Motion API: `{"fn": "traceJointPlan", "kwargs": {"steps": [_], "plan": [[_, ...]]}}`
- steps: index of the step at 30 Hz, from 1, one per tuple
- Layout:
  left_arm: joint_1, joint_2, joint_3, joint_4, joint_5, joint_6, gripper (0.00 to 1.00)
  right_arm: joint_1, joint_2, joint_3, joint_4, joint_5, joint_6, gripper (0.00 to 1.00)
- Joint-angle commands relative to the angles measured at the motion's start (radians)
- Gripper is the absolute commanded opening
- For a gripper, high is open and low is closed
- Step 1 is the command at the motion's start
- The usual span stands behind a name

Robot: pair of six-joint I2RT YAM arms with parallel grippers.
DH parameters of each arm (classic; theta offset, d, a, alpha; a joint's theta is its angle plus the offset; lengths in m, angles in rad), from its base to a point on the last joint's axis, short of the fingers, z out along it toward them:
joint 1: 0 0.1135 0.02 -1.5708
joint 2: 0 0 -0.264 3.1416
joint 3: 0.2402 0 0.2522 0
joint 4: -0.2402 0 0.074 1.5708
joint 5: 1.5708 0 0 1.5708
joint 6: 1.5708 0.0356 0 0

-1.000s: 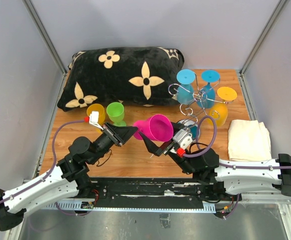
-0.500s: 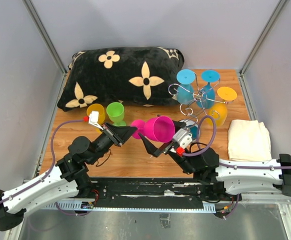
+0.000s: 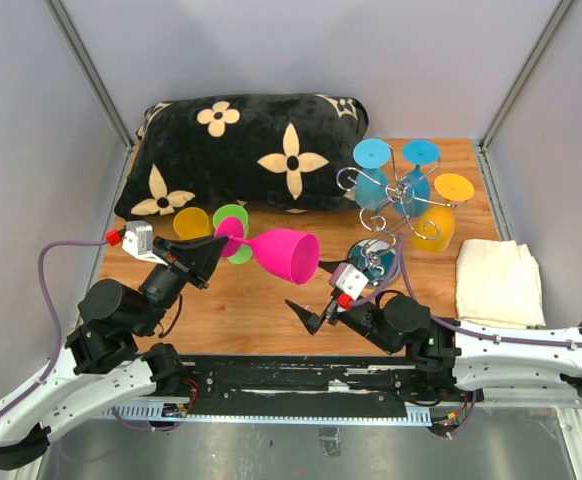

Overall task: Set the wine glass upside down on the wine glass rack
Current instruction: Pick up the wine glass at the center of the board, then turn the wine glass upside down at the wine rack.

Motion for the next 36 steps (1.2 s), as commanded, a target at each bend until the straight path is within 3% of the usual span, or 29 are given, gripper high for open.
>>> {"fn": "traceJointPlan", "kwargs": {"steps": [1,8,11,14,25,36], "plan": [[-0.009,-0.013,0.04,-0.071,-0.026,0.348,0.0,0.012,-0.021,0.031,-0.404,-0.005,0.24,0.98],[-0.009,-0.086,0.003,-0.055,-0.037,0.629,0.0,0.012,0.048,0.074,-0.82,0.001,0.622,0.98],[-0.009,-0.086,0.006,-0.083,-0.078,0.686,0.0,0.012,0.112,0.111,-0.985,0.009,0.8,0.98],[-0.009,-0.1,-0.009,-0.073,-0.033,0.713,0.0,0.012,0.185,0.146,-1.102,-0.002,0.919,0.98],[-0.009,-0.078,-0.034,-0.115,0.157,1.045,0.01,0.013,0.372,0.24,-1.196,-0.096,0.852,0.99],[-0.009,-0.081,-0.037,-0.199,0.306,1.307,0.0,0.026,0.123,0.183,-1.13,-0.063,0.756,0.99]]}}
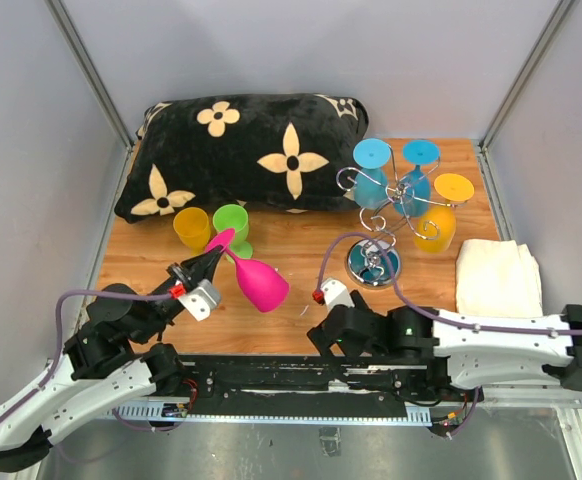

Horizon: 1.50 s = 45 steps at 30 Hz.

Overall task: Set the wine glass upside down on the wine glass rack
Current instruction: Turn the wine glass upside down at the wine rack.

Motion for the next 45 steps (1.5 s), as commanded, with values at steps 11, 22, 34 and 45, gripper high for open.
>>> {"fn": "traceJointPlan", "kwargs": {"steps": [11,22,34,45], "plan": [[-0.009,0.029,-0.082,0.069,0.345,0.274,0.0,0.014,-0.311,-0.075,0.59,0.175,-0.235,0.99],[-0.009,0.104,-0.086,0.126,0.472,0.256,0.0,0.014,-0.075,0.044,0.763,0.146,-0.298,0.99],[-0.009,0.123,-0.101,0.177,0.544,0.247,0.0,0.007,0.008,-0.024,0.9,0.202,-0.151,0.75],[-0.009,0.116,-0.099,0.204,0.549,0.197,0.01,0.005,0.006,-0.113,1.077,0.188,-0.174,0.59]]}}
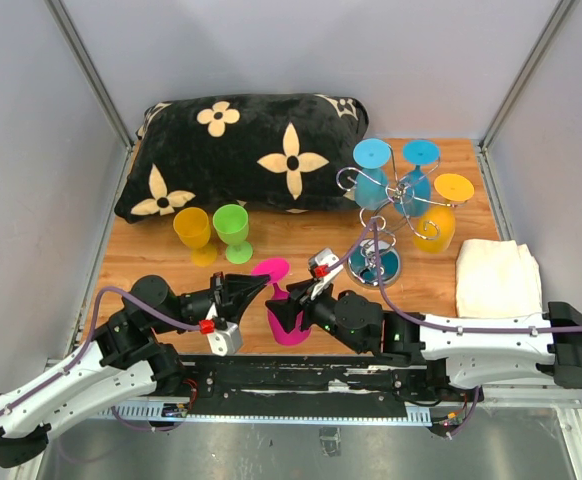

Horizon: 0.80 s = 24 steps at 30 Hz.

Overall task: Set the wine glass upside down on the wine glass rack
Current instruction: Turn the wine glass upside down at the wine rack.

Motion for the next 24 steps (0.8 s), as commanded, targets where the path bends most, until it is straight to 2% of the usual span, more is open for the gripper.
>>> {"fn": "traceJointPlan", "kwargs": {"steps": [1,6,11,14,18,24], "plan": [[-0.009,-0.008,0.003,0.063,0.003,-0.042,0.01,0.0,-0.002,-0.032,0.119,-0.005,-0.02,0.58],[-0.009,-0.017,0.0,0.068,-0.014,-0.066,0.0,0.0,0.026,-0.07,0.238,-0.027,-0.034,0.55],[-0.009,-0.029,-0.002,0.06,-0.021,-0.073,0.01,0.0,0.052,-0.074,0.273,-0.021,-0.039,0.5],[-0.009,-0.041,0.0,0.059,-0.019,-0.088,0.0,0.0,0.062,-0.067,0.278,-0.024,-0.043,0.46],[-0.009,-0.054,-0.005,0.057,-0.025,-0.099,0.0,0.0,0.07,-0.069,0.284,-0.024,-0.042,0.34],[-0.009,-0.059,-0.01,0.06,-0.026,-0.118,0.0,0.0,0.078,-0.076,0.298,-0.024,-0.033,0.26]]}}
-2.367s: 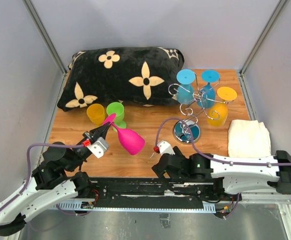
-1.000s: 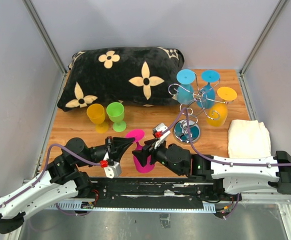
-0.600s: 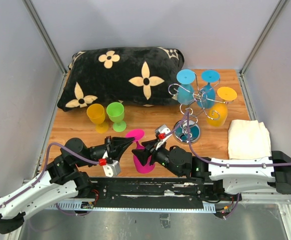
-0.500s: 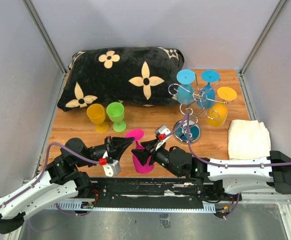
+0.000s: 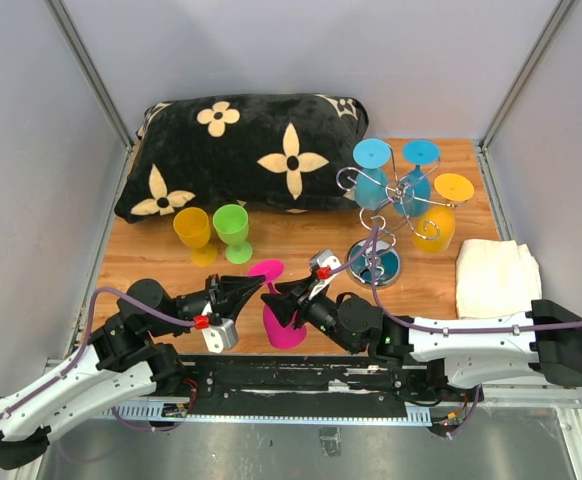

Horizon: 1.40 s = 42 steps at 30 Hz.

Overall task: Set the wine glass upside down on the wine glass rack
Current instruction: Turn the wine glass upside down at the wine rack.

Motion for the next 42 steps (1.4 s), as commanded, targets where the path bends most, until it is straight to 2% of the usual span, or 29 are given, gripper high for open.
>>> {"fn": "traceJointPlan", "kwargs": {"steps": [1,13,29,39,42], "plan": [[-0.009,-0.015,0.001,0.074,0.017,-0.037,0.01,0.0,0.016,-0.011,0.017,-0.006,-0.005,0.25],[-0.009,-0.015,0.002,0.082,0.004,-0.06,0.01,-0.001,0.021,-0.017,0.026,-0.003,-0.002,0.01],[-0.009,-0.029,-0.007,0.089,-0.039,-0.093,0.01,-0.001,0.023,-0.014,0.04,-0.003,-0.014,0.01],[-0.009,-0.045,-0.027,0.109,-0.071,-0.114,0.22,0.0,0.029,0.02,-0.002,-0.021,-0.044,0.01],[-0.009,-0.049,-0.03,0.113,-0.078,-0.123,0.26,0.0,0.036,0.03,-0.013,-0.024,-0.049,0.01]]}}
